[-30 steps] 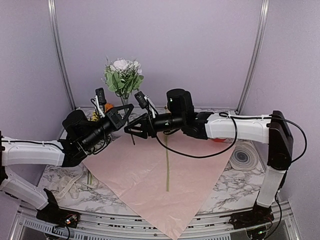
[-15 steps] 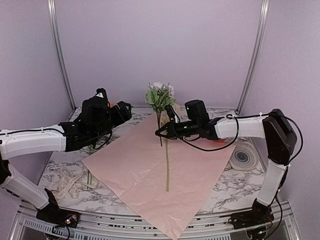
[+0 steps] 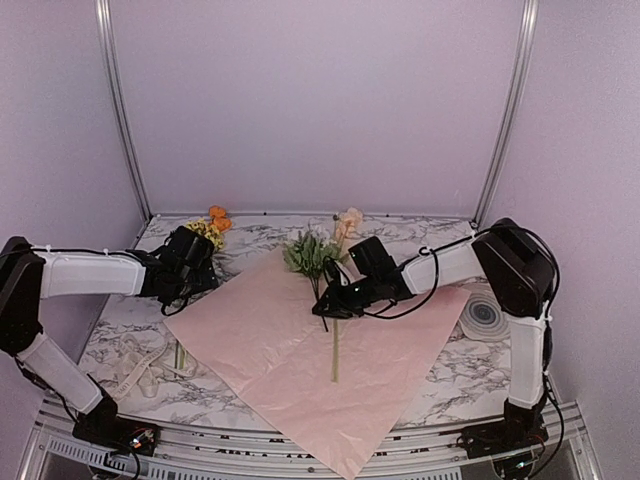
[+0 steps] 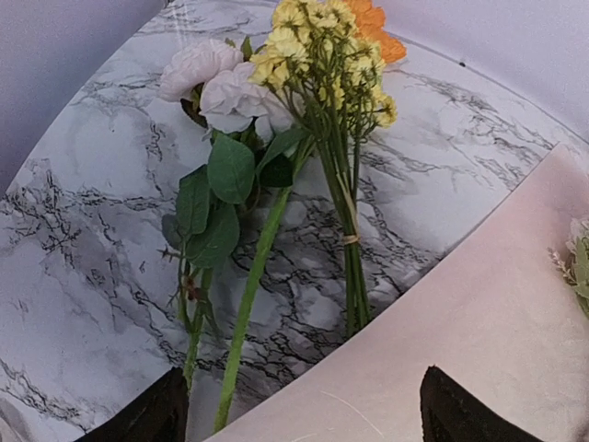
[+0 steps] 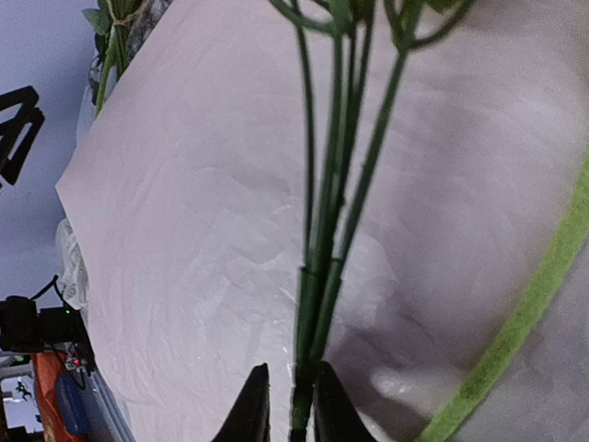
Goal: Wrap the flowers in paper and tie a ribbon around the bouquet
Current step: Place the fake flower on the flattened wrapping paper, then pick up the fake flower from the corner of the board, then pass from the left arm to the right
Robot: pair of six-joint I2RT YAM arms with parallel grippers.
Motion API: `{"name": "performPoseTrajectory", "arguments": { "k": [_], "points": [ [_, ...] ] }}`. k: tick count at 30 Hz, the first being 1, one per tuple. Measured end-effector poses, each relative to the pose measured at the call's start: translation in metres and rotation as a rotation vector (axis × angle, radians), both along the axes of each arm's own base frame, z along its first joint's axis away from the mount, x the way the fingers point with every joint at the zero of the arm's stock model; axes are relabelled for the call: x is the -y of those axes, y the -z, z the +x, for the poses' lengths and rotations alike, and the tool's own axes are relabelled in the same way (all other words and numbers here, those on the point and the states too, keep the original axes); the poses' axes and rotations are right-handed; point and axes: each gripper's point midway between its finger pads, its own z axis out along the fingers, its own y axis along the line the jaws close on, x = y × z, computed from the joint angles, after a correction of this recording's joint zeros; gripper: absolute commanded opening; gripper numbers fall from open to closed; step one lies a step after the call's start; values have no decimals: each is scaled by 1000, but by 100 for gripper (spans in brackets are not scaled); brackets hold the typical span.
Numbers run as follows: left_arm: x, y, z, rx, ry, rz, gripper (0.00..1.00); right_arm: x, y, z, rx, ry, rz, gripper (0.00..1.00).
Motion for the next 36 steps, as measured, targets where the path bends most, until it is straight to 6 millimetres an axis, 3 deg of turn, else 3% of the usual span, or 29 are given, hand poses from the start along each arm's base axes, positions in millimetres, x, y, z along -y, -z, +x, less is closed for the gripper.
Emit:
{"name": "performPoseTrajectory", "arguments": {
  "k": [5, 9, 14, 16, 20, 23, 26, 27, 32, 36],
  "points": [
    [-31, 25, 4, -88, -65, -27, 61, 8, 8, 3, 13, 22, -65, 33],
    [-54, 38, 9, -131, -108, -26, 45, 16, -14, 5, 82, 35, -103, 34],
    [-72, 60, 18, -201, -117, -16, 42, 17, -79, 7, 229, 45, -61, 35],
    [-74, 68, 23, -225, -115, -16, 42, 17, -96, 5, 263, 43, -41, 35],
    [-78, 84, 27, -267, -112, -18, 42, 17, -102, 5, 288, 34, -41, 35],
    [-79, 85, 36, -264, -104, -7, 33, 19, -99, 4, 289, 30, -56, 35],
    [-75, 85, 44, -265, -81, 0, 5, 20, -97, 4, 293, 27, -65, 35],
    [-75, 85, 46, -262, -81, -4, 0, 20, -97, 4, 293, 27, -68, 35],
    [-83, 79, 47, -254, -90, 5, 0, 21, -96, 4, 297, 25, -73, 35],
    [-110, 48, 37, -202, -159, 79, 0, 21, -95, 4, 298, 21, -78, 35]
  ]
}}
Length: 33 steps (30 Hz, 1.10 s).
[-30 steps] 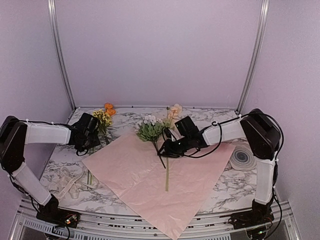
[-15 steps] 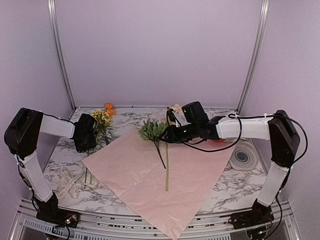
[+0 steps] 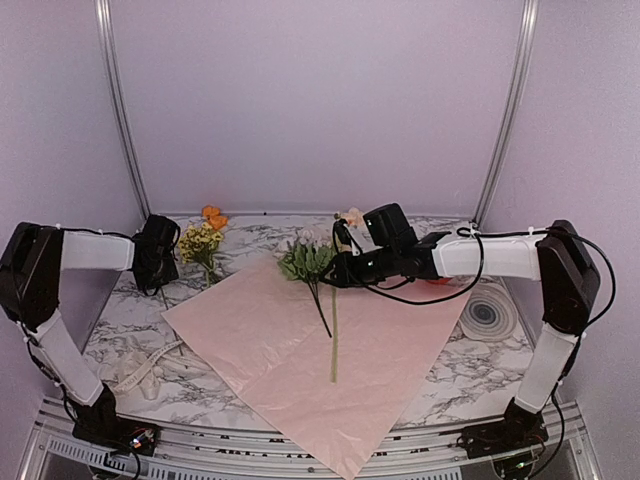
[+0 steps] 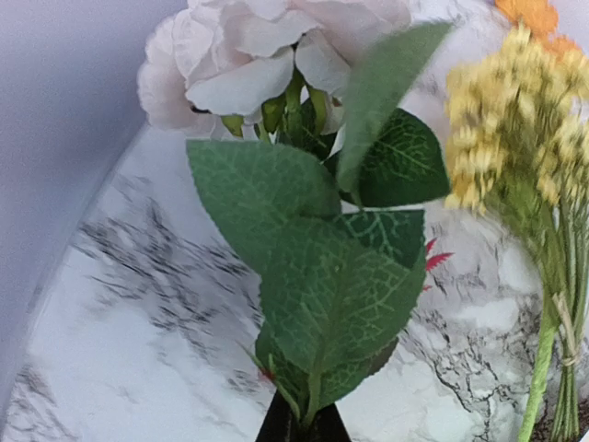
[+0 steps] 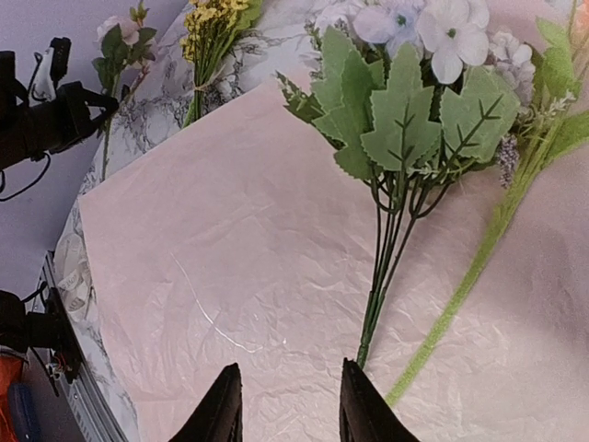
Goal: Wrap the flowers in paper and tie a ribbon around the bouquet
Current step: Pass from the left arm to the right
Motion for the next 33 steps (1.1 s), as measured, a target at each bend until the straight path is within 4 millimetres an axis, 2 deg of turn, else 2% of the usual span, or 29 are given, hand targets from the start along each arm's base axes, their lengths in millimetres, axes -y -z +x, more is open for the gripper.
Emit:
{"name": "performPoseTrajectory", "arguments": {
  "k": [3, 7, 10, 14, 17, 18, 20, 23, 25, 27, 29, 33],
  "points": [
    [-22, -54, -5, 104, -56, 95, 0, 0, 0, 0, 5, -1, -4, 35],
    [-48, -147, -20, 305, -143, 226, 0, 2, -1, 1, 16, -3, -11, 35],
    [-48, -204, -34, 435, -134, 278, 0, 2, -6, 0, 37, -13, -16, 35],
    [-21, -267, -47, 653, 18, 183, 0, 2, -20, 0, 93, -43, -15, 35],
    [5, -308, -60, 826, 157, 95, 0, 1, -39, -3, 158, -83, 4, 35],
    [18, -323, -66, 884, 219, 81, 0, 0, -50, -5, 192, -100, 15, 36],
    [63, -352, -81, 991, 400, 84, 0, -4, -69, -10, 263, -131, 33, 37],
    [131, -372, -106, 1063, 648, 161, 0, -15, -102, -25, 382, -198, 72, 37],
    [163, -375, -112, 1073, 749, 224, 0, -24, -122, -37, 441, -252, 115, 37],
    [175, -367, -108, 1055, 786, 250, 0, -33, -138, -49, 483, -310, 170, 38],
    [183, -366, -108, 1064, 810, 221, 0, -40, -147, -58, 506, -354, 210, 45],
    [204, -387, -120, 1209, 855, -30, 0, -55, -164, -79, 538, -440, 301, 60]
  ]
}}
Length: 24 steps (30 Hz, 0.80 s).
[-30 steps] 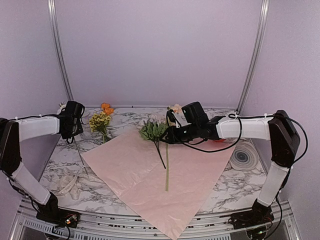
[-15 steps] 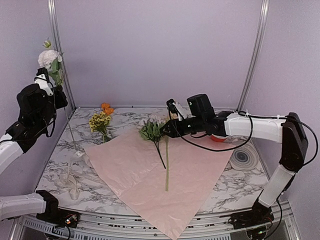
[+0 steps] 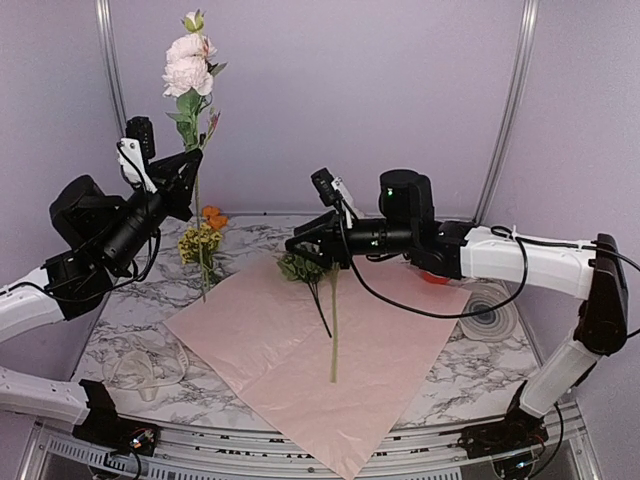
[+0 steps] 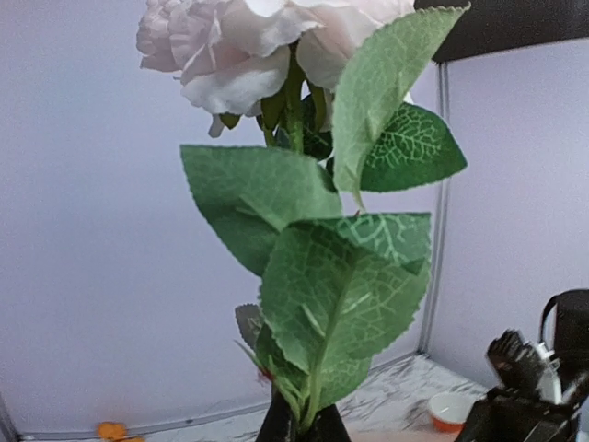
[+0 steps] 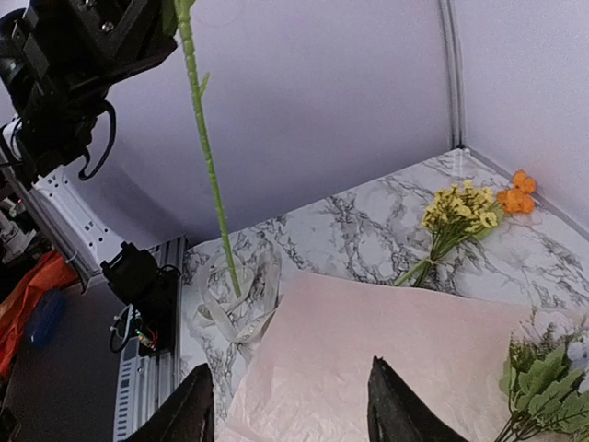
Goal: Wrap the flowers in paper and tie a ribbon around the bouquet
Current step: Pass from the left arm to the right
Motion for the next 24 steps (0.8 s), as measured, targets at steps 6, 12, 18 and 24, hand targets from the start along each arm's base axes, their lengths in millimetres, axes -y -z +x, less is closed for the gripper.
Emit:
{"name": "performPoseTrajectory", "arguments": {
  "k": [6, 12, 18, 24],
  "points": [
    [46, -1, -7, -25, 301, -290, 0, -34, -29, -24, 16, -131, 111, 82],
    [78, 17, -5, -109, 458, -411, 0, -47, -32, -21, 1, -138, 146, 71],
    [81, 8, -14, -108, 529, -497, 0, -52, -19, -10, -29, -98, 128, 0],
    [73, 21, -2, -144, 467, -528, 78, -57, -14, -18, -49, -102, 102, 0]
  ]
}}
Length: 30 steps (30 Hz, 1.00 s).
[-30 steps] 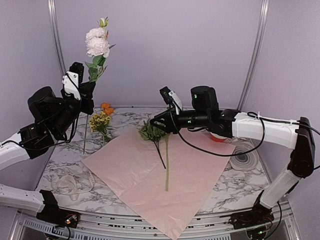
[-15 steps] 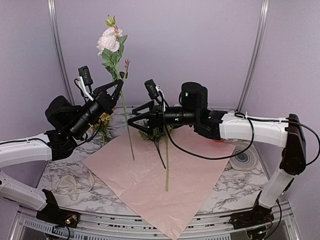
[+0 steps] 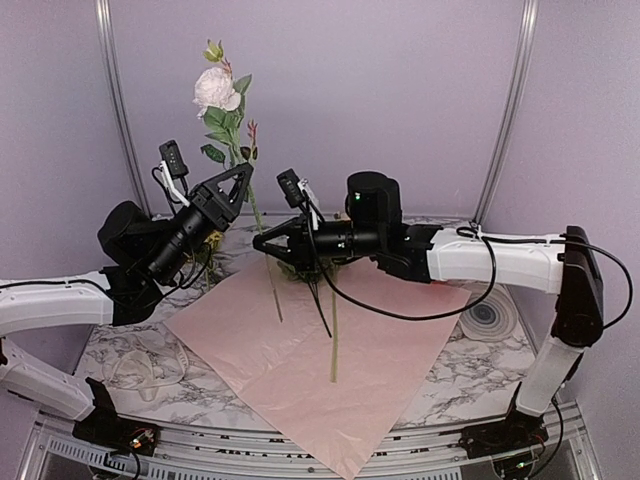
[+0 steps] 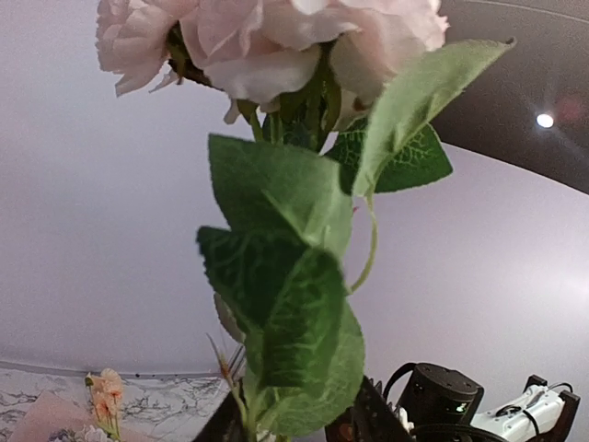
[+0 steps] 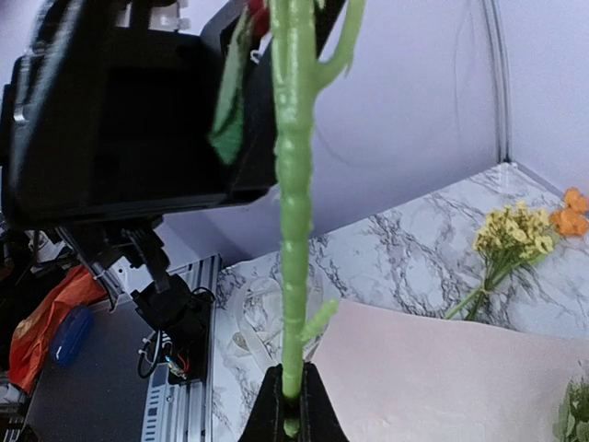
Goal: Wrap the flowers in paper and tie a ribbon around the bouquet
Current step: Pass from the left arm to the right, then place the fake flower on the flattened wrapping paper.
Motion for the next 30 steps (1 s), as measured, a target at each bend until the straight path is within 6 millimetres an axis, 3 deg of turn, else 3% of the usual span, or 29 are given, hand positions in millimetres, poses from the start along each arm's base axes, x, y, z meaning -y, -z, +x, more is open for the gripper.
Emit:
{"name": "performPoseTrajectory", "arguments": {
  "k": [2, 5, 8, 14, 19, 23, 27, 30],
  "points": [
    [-1, 15, 9, -69, -46, 30, 82, 6, 11, 13, -27, 51, -41, 0],
    [-14, 60, 33, -241, -198, 143, 91, 20, 35, 34, -103, 142, -129, 0],
    [-46, 115, 55, -423, -404, 293, 94, 35, 70, 53, -189, 233, -239, 0],
    [-119, 187, 68, -666, -681, 508, 95, 55, 160, 60, -345, 321, -484, 0],
    [-158, 216, 71, -769, -777, 555, 95, 68, 216, 57, -446, 367, -625, 0],
    [-171, 233, 70, -818, -808, 600, 95, 73, 249, 57, -494, 390, -699, 0],
    [-175, 248, 72, -847, -818, 644, 91, 76, 270, 59, -518, 417, -751, 13],
    [-186, 267, 78, -897, -834, 689, 83, 77, 270, 62, -517, 434, -754, 26]
  ]
}}
